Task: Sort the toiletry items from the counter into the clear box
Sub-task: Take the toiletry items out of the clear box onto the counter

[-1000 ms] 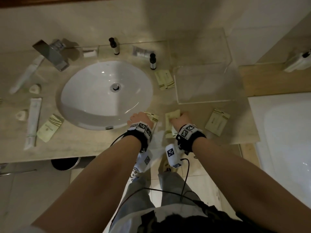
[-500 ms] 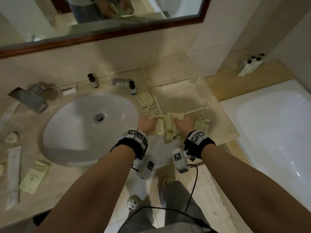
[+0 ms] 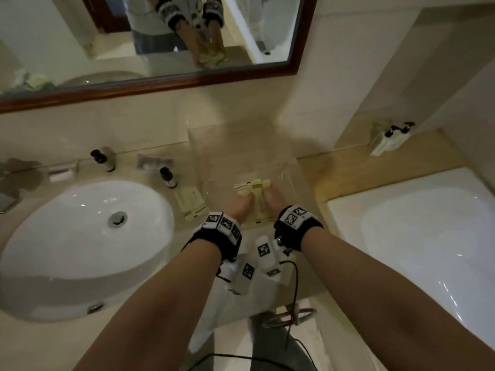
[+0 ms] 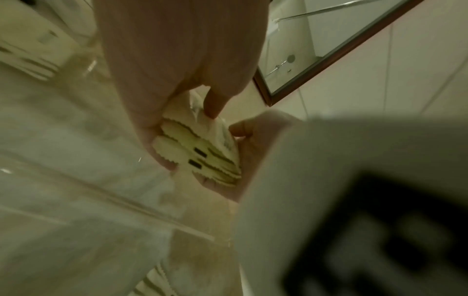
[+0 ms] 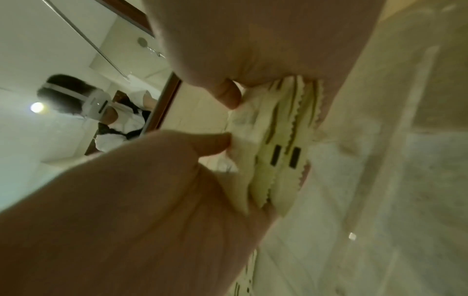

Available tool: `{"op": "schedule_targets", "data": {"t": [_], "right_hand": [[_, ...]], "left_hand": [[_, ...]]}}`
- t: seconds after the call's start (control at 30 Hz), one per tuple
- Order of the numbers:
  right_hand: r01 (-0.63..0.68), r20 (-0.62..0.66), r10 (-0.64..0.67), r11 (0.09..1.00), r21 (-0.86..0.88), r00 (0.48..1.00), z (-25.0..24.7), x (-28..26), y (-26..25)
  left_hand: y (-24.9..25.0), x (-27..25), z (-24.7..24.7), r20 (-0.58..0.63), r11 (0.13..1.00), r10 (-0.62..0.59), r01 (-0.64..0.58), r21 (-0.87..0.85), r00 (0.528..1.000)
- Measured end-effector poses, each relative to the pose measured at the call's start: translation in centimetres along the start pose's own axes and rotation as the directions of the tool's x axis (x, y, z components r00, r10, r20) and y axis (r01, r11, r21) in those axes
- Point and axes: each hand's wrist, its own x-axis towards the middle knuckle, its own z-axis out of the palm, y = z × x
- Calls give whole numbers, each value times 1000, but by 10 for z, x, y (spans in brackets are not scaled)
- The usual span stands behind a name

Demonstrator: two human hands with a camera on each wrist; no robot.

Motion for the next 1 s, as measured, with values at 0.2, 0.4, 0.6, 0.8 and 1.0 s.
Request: {"op": "schedule_targets", "data": {"t": [0.2, 0.4, 0.6, 0.8, 1.0], "right_hand": [[-59, 65, 66, 993, -103, 996, -23, 46, 1], [-126, -227, 88, 980, -157, 970, -56, 77, 35], [-117, -238, 78, 981, -156, 968, -61, 80, 65], [-123, -134, 102, 980, -155, 986, -69, 74, 60], [-92, -101, 78, 986, -142, 992, -73, 74, 64]], "left_hand": [[19, 34, 44, 12, 981, -58, 59, -186, 998], [20, 70, 68, -28, 938, -328, 322, -126, 944], [31, 84, 100, 12, 941, -308, 303, 151, 951], [26, 84, 100, -122, 844, -407, 424, 330, 905], [31, 82, 86, 93, 858, -296, 222, 463, 951]]}}
